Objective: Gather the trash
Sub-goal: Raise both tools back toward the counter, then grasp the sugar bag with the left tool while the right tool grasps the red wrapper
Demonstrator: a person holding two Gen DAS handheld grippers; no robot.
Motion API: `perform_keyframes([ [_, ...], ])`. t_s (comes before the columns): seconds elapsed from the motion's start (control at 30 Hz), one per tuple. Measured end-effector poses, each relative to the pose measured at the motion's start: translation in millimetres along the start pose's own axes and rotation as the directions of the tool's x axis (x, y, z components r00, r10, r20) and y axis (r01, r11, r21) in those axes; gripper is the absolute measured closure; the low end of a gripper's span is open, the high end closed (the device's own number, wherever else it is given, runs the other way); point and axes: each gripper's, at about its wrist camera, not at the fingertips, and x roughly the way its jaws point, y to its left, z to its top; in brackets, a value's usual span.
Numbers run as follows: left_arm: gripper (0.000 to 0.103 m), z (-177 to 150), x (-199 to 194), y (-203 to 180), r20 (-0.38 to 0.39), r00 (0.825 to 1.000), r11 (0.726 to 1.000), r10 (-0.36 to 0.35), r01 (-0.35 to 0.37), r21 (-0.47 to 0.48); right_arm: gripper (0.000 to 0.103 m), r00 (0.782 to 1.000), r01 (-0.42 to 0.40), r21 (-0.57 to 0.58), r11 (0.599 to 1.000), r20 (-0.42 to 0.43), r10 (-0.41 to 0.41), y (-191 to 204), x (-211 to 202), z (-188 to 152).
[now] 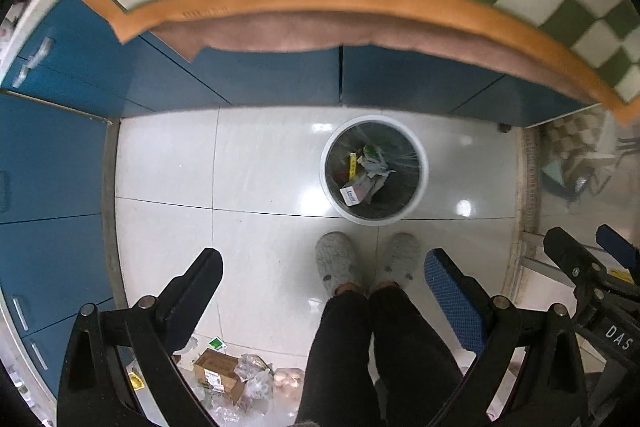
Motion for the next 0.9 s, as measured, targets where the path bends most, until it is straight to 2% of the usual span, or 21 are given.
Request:
perform_keyframes([
  [0.27, 0.000, -15.9, -93.0, 7.4, 0.083, 0.996, 0.999, -0.042, 0.039, 0.035, 0.000, 0.999, 0.003, -0.015, 1.000, 0.034, -0.002, 10.2, -126.6, -13.1],
  [0.37, 0.000, -11.9, -121.6, 16.1, 0.137, 0.989, 0.998, -0.057, 0.054, 0.028, 0.000, 0.998, -0.006, -0.007, 1.000, 0.065, 0.007, 14.7, -163.5, -14.2],
  [0.47, 0.000, -0.2, -150.1, 21.0, 0.204, 0.977, 0.998, -0.065, 0.063, 0.017, 0.000, 0.992, -0.050, 0.030, 0.998, 0.117, 0.047, 13.1, -195.3, -10.3],
  [0.57, 0.000, 24.9, -179.1, 23.8, 0.290, 0.953, 0.996, -0.084, 0.082, 0.021, 0.000, 0.981, -0.111, 0.082, 0.990, 0.172, 0.095, 11.1, -222.1, 4.3],
  [0.67, 0.000, 55.3, -205.1, 24.5, 0.355, 0.932, 0.998, -0.066, 0.068, 0.009, 0.000, 0.968, -0.153, 0.115, 0.982, 0.215, 0.126, 9.1, -235.0, 30.7],
  [0.77, 0.000, 96.3, -224.9, 20.9, 0.415, 0.909, 0.999, -0.034, 0.045, -0.017, 0.000, 0.954, -0.188, 0.145, 0.971, 0.263, 0.145, -3.3, -248.0, 68.0],
  [0.9, 0.000, 161.7, -233.3, 7.0, 0.446, 0.895, 0.998, 0.014, 0.015, -0.063, 0.000, 0.943, -0.200, 0.190, 0.961, 0.304, 0.136, -36.7, -255.2, 128.2],
])
